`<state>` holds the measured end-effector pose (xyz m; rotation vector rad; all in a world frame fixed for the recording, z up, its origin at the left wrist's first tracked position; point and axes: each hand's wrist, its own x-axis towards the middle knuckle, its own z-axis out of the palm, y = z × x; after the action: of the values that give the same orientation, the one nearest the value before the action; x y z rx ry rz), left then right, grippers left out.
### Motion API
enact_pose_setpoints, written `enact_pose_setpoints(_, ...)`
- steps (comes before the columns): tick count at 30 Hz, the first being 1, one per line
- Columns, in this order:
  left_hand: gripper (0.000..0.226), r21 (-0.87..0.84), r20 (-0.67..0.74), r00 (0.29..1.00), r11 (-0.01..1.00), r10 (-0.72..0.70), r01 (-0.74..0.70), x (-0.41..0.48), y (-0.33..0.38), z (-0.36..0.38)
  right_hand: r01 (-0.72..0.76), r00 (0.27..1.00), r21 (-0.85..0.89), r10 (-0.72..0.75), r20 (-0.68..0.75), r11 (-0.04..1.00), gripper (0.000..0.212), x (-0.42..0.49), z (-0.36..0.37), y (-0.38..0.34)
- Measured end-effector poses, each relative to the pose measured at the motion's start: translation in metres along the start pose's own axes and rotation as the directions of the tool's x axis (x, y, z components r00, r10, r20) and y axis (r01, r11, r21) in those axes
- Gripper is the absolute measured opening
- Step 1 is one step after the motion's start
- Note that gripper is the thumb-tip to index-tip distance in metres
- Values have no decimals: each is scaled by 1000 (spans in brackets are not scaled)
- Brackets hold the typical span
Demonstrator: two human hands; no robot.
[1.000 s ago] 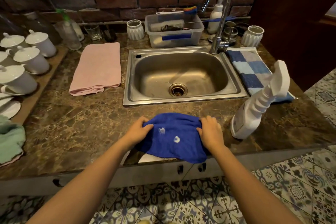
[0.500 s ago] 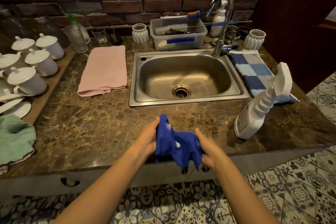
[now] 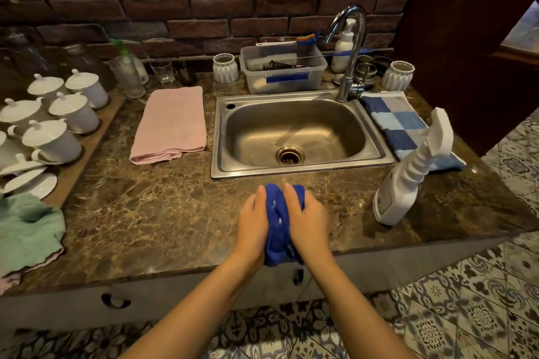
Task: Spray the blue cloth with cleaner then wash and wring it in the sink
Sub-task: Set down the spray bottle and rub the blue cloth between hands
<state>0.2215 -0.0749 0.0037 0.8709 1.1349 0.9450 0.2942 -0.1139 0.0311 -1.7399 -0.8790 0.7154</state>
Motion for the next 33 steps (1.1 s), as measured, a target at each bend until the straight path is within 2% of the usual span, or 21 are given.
enact_pose_setpoints(1, 35, 98, -26, 996, 992, 83, -80, -4, -1, 0, 45, 999, -91, -47, -19, 995, 37, 1, 2, -1)
enact_pose_setpoints(3, 36, 177, -55, 983, 971, 175, -163, -6, 0, -4, 83, 997, -185, -82, 11, 979, 40, -2, 6, 0)
enact_pose_setpoints(5, 38, 159, -74, 985, 976, 159, -146, -2, 5, -11, 140, 989, -293, -123, 75, 946, 45, -16, 16, 2)
enact_pose_setpoints(7, 41, 111, -36, 994, 989, 103, -98, -2, 6, -12, 166, 986, -359, -150, 71, 919, 48, -24, 23, 1)
enact_pose_setpoints(10, 40, 130, 4, 999, 990, 48, -48, -17, 4, -5, 99, 993, -281, -115, -41, 955, 49, -1, 21, -5)
enact_pose_setpoints(15, 39, 46, 27, 1000, 999, -7, 6, -20, 20, -7, 48, 998, -232, -54, -19, 972, 50, 4, 17, 4)
enact_pose_setpoints(17, 40, -5, 12, 999, 999, -42, 42, -20, 20, -10, 55, 998, -272, -58, -3, 961, 53, -16, 21, 7)
enact_pose_setpoints(21, 36, -33, 71, 989, 991, -126, 129, -29, 13, -6, 155, 982, -315, -180, -51, 936, 53, -15, 20, -3)
enact_pose_setpoints(25, 32, 13, 127, 987, 995, -103, 102, -38, 17, 0, 89, 994, -277, -105, -40, 957, 51, 13, 9, -5)
enact_pose_setpoints(28, 35, -7, 71, 994, 996, -84, 85, -29, 26, -6, 54, 998, -288, -61, -15, 956, 49, -13, 7, 1)
enact_pose_setpoints(30, 35, -45, 79, 989, 990, -126, 130, -26, 26, -9, 67, 998, -310, -65, 16, 948, 49, -40, 10, -4)
enact_pose_setpoints(33, 37, -108, 152, 959, 960, -239, 257, -39, 16, -4, 126, 986, -408, -159, -48, 904, 52, -34, 13, -22)
